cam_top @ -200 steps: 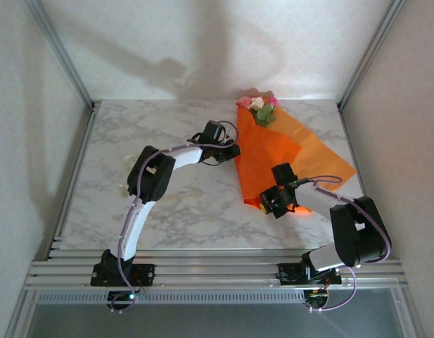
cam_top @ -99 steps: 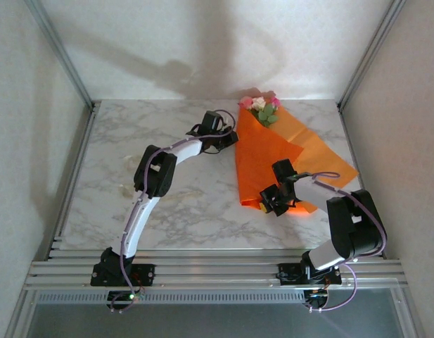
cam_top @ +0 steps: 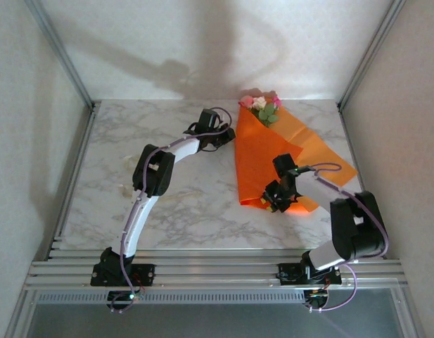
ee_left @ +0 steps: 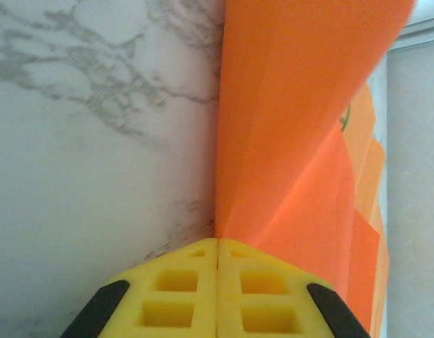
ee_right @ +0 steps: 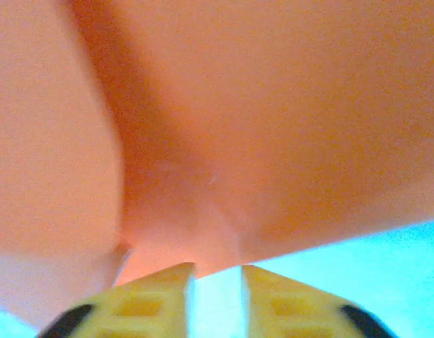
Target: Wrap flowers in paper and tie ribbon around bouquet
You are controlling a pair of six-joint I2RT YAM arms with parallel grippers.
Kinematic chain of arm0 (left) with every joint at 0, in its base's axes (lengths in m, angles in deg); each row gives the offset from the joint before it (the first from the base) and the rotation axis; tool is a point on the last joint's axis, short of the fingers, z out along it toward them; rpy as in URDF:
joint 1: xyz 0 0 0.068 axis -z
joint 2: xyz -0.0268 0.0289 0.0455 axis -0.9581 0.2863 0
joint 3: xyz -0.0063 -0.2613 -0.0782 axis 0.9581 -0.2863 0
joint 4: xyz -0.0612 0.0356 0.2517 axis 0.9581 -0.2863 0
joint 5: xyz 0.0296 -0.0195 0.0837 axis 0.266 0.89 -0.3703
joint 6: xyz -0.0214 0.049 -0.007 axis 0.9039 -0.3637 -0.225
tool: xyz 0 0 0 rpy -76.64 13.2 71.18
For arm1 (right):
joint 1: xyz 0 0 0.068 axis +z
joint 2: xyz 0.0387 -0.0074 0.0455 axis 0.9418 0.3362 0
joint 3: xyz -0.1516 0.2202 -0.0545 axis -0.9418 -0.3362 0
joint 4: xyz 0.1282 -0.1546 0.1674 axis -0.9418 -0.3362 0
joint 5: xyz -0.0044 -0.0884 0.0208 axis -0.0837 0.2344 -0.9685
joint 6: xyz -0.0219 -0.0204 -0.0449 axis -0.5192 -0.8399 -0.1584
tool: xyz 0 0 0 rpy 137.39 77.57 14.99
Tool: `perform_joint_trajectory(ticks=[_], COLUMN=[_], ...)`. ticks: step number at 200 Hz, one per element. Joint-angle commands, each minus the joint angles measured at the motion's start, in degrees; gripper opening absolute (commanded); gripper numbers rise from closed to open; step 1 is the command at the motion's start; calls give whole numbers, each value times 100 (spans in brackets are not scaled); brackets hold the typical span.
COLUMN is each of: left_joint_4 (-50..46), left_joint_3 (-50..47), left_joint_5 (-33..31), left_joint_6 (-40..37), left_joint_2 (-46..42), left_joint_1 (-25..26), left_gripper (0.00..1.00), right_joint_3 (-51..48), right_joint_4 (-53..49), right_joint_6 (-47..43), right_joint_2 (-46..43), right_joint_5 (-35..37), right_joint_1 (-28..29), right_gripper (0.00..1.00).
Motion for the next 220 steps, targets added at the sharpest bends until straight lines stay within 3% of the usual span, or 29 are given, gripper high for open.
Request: perform_joint_trajectory(ticks=[1,22,41,61,111,180,220], left_joint_4=[-1,-59,-158,-121,-6,-392,-434], left_joint_3=[-245,-227,-259,-474,-1015,778,966], left_joint_5=[-167,-136,-121,-151,-264,364,353], left_joint_6=[-131,-131,-149,-123,-62,-166,-185], left_joint_2=[-297,-340,-398,-581,-1111,245,478], left_joint_1=[-42,-34,-25,9,72,89,131], left_gripper=[21,21,20,26,50,52,52], right_joint_3=[345,312,352,500,781,560,543], right_joint_4=[-1011,-1170,-644,234,1118,1120,1039], right_joint_6=[-529,-490,-514,-492,-252,-444,-507], right_joint_2=[-766,-1206,-1402,-656,786,1430,1491], right_joint_5=[330,274,259,-318,-441,-320,-318], right_joint_1=[-19,4,42,88,241,238,229], right_gripper=[34,32,29,16,5,1,1])
